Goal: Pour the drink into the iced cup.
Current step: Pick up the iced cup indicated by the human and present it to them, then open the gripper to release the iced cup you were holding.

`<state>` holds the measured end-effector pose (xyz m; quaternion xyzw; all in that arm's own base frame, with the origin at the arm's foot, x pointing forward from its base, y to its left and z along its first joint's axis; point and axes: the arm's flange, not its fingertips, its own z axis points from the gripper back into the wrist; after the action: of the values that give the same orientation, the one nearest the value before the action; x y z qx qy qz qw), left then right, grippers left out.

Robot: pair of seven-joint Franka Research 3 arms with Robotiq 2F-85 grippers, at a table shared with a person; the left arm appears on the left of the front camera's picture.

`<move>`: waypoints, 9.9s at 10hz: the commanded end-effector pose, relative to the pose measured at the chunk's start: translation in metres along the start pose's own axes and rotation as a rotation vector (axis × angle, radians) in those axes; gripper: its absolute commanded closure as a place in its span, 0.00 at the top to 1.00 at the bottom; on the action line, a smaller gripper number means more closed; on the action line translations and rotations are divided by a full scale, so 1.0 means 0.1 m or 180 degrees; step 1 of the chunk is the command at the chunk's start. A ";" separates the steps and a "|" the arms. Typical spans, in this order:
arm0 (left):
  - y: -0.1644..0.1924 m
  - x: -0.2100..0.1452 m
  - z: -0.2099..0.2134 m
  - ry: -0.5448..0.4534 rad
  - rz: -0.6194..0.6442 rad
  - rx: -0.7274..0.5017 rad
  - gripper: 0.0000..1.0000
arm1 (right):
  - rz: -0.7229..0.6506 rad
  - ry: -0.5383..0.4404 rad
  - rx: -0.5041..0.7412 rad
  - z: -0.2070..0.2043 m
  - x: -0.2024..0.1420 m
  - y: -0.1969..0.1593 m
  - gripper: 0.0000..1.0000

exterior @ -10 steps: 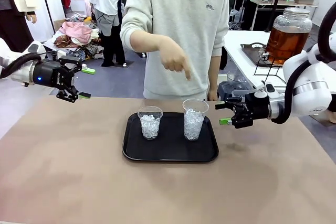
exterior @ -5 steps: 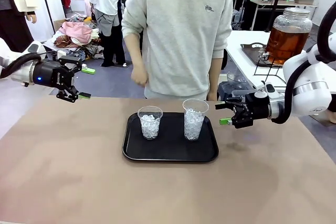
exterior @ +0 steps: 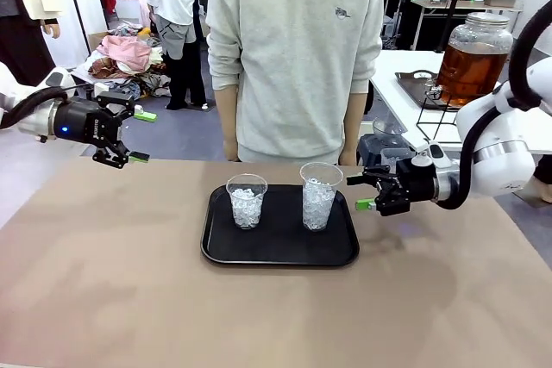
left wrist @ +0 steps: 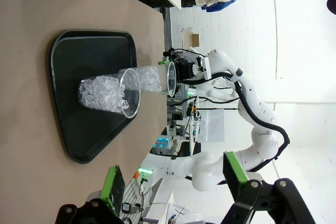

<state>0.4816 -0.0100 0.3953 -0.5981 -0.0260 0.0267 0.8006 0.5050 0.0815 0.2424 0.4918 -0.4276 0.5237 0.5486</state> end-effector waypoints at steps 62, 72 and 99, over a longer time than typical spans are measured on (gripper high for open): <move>0.00 0.00 0.01 0.0003 -0.0003 0.0000 1.00 | 0.0187 -0.0359 0.0353 -0.57 1.15 -0.66 0.74; 0.00 0.00 0.01 0.0003 -0.0003 0.0000 1.00 | 0.0187 -0.0359 0.0353 -0.57 1.15 -0.66 0.74; 0.00 0.00 0.01 0.0003 -0.0003 0.0000 1.00 | 0.0202 -0.0212 -0.0229 0.59 0.57 0.27 1.00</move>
<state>0.4816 -0.0097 0.3952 -0.5981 -0.0261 0.0270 0.8006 0.5006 0.0339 0.3065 0.4892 -0.4731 0.4997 0.5359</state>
